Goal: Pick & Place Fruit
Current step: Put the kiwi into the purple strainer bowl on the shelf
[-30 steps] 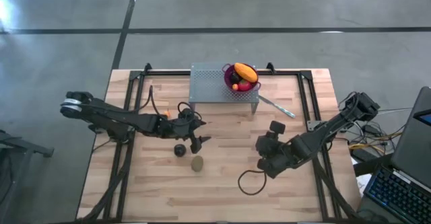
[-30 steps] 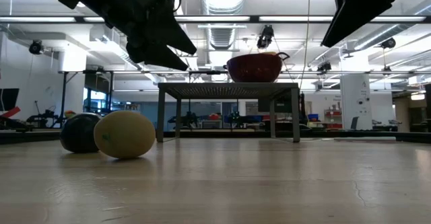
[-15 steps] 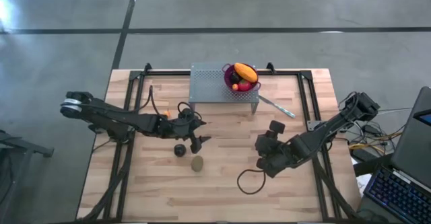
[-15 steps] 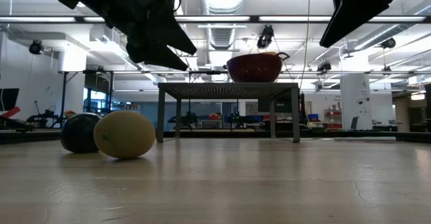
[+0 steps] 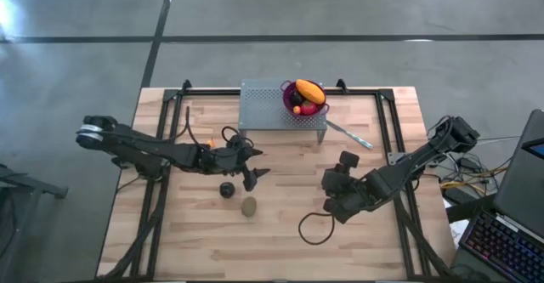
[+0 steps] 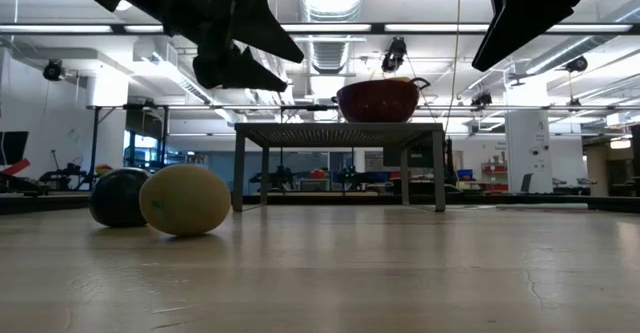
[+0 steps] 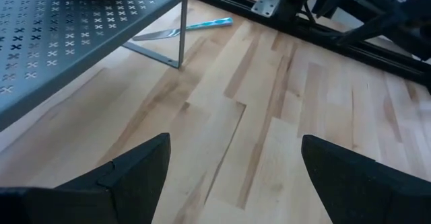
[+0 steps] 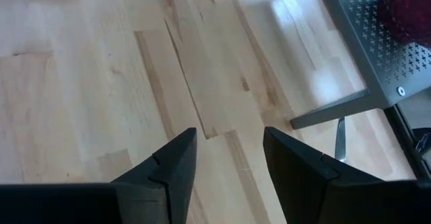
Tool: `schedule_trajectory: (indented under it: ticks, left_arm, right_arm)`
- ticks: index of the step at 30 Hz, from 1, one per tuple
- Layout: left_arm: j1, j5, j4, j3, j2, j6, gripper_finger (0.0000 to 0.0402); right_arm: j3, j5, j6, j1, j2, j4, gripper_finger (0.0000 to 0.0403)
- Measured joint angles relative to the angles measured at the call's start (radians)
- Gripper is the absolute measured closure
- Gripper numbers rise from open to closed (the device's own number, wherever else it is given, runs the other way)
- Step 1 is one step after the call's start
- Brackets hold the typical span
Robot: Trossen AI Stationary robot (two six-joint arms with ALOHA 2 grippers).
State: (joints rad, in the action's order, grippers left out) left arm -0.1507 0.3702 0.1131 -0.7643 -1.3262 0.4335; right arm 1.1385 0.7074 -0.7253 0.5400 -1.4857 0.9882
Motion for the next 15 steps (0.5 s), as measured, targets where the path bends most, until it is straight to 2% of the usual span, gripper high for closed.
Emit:
schedule_trajectory:
  ticks: [15]
  left_arm:
    - [0.000, -0.014, -0.001, 0.000, 0.001, 0.062, 0.0062]
  right_arm:
    - [0.000, 0.000, 0.000, 0.000, 0.000, -0.001, 0.0275]
